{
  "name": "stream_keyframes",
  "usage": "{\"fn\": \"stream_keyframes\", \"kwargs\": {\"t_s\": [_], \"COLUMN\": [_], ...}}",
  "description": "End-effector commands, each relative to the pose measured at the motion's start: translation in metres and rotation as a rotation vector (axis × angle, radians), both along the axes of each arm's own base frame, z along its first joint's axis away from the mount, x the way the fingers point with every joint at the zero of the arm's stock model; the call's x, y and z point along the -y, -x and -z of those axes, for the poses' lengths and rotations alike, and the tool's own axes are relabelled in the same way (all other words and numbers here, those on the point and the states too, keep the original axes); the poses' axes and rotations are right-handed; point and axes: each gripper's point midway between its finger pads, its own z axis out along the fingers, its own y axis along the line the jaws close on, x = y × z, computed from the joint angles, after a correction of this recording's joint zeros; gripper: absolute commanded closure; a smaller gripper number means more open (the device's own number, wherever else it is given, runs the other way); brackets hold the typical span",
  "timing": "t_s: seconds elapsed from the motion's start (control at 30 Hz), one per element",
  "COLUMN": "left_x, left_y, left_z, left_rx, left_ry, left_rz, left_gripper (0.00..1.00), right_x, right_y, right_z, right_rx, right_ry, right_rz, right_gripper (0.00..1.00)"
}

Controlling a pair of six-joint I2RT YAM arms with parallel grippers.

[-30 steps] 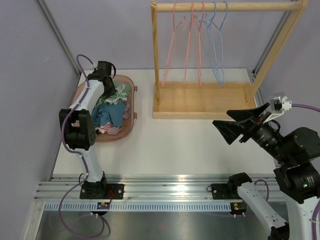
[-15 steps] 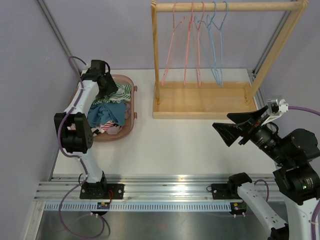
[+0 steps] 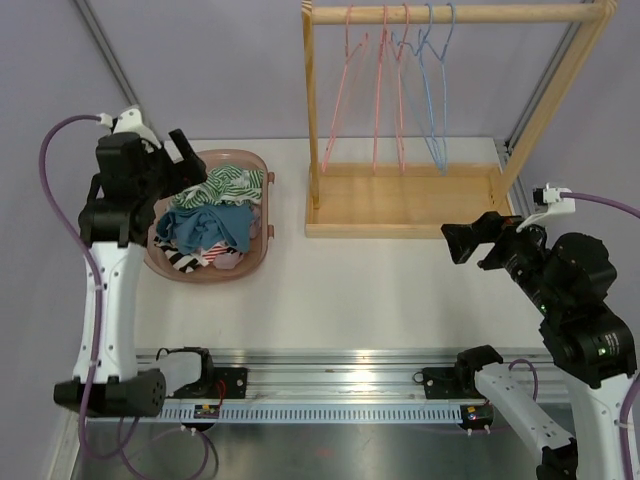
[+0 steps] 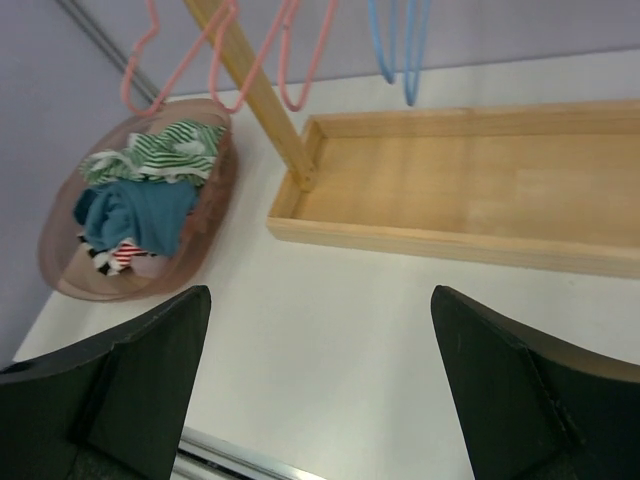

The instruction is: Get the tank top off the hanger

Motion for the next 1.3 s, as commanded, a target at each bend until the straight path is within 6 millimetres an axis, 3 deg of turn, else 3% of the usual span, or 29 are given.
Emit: {"fn": "stream_keyframes", "kwargs": {"t_s": [0.0,0.03,0.1,0.13,0.23,0.27,0.57,0.93,1.27], "left_x": [0.005,0.005,0.01,0.009,0.001,-0.002,-0.006,0.004,0.011], "left_y": [0.05,0.061,0.088,0.096,0.125,0.135,0.19,0.221,0.219], "left_z": [-0.002,0.014,0.009,0.025,0.041,0.055,0.064,0.057,0.061], "left_rx": [0.04,0.019,0.084,0.052,0.028,-0.006,0.021,0.096,0.078], "left_ry": [-0.058,-0.064,-0.087,-0.11,-0.158,-0.175,-0.204,-0.171,-0.162], "left_rz": [0.063,0.064,0.075,0.064,0.034,0.027,0.053,0.157,0.19], "left_gripper": [0.01,0.01,0.01,0.01,0.01,0.01,0.01,0.01,0.01], "right_x": [0.03,0.033,0.039,0.041,0.048,0.049,0.051,0.067,0.066], "right_y": [-0.018,-0.019,-0.022,-0.022,-0.024,-0.024,-0.019,-0.002,0.002], "right_z": [0.018,0.022,0.033,0.038,0.048,0.049,0.072,0.074,0.076], "right_rx": [-0.062,-0.079,-0.127,-0.144,-0.173,-0.174,-0.231,-0.216,-0.217], "right_ry": [0.113,0.129,0.171,0.185,0.217,0.223,0.26,0.317,0.346], "right_rz": [0.164,0.178,0.21,0.218,0.249,0.253,0.244,0.279,0.254], "right_gripper": [0.0,0.01,0.0,0.0,0.0,0.01,0.01,0.01,0.01]}}
